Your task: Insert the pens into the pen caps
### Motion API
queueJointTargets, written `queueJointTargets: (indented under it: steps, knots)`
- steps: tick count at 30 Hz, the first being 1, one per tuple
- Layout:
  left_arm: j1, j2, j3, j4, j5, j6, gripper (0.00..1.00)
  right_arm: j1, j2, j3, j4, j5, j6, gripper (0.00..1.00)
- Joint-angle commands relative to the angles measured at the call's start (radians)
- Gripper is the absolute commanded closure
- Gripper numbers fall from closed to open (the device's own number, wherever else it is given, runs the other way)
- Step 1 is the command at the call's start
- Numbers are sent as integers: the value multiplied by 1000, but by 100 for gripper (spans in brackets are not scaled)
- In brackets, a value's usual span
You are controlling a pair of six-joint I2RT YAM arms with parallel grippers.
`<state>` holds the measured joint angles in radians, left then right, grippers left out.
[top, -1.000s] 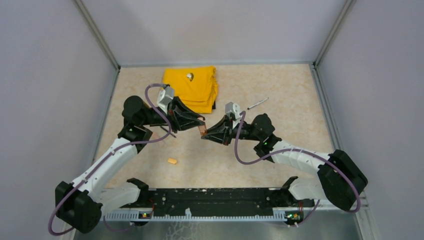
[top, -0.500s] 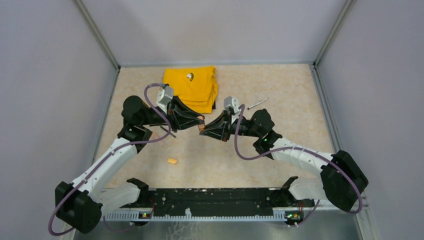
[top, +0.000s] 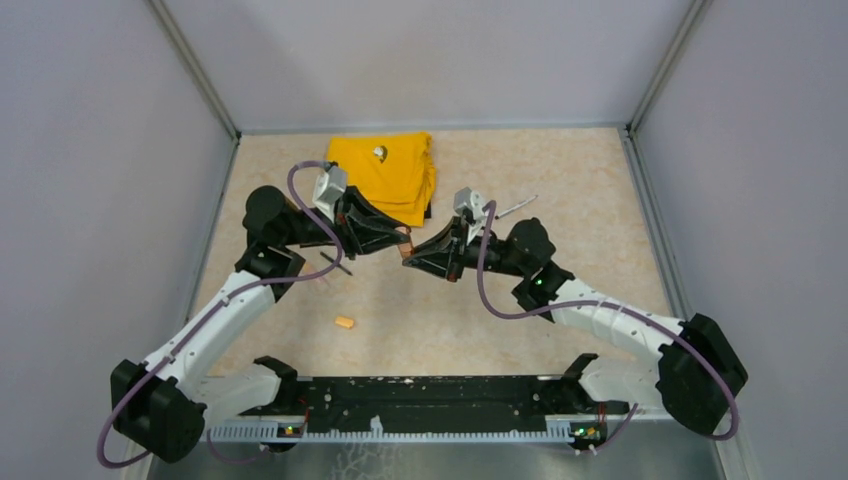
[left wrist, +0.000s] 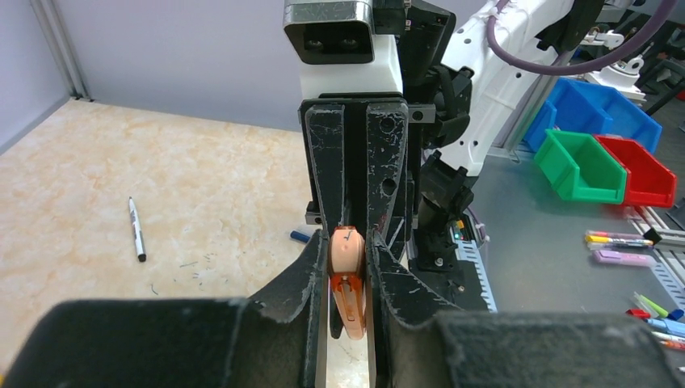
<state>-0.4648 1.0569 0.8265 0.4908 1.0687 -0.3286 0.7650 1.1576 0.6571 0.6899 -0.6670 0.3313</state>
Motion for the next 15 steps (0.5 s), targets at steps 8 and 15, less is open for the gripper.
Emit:
queueJointTargets:
  steps: [8,15]
  knots:
    - [-14,52,29,-86,100,34,100,2,-117,189,116,228,10,100]
    - [-31,68,31,-49,142,0,100,0,-99,262,136,254,-8,100]
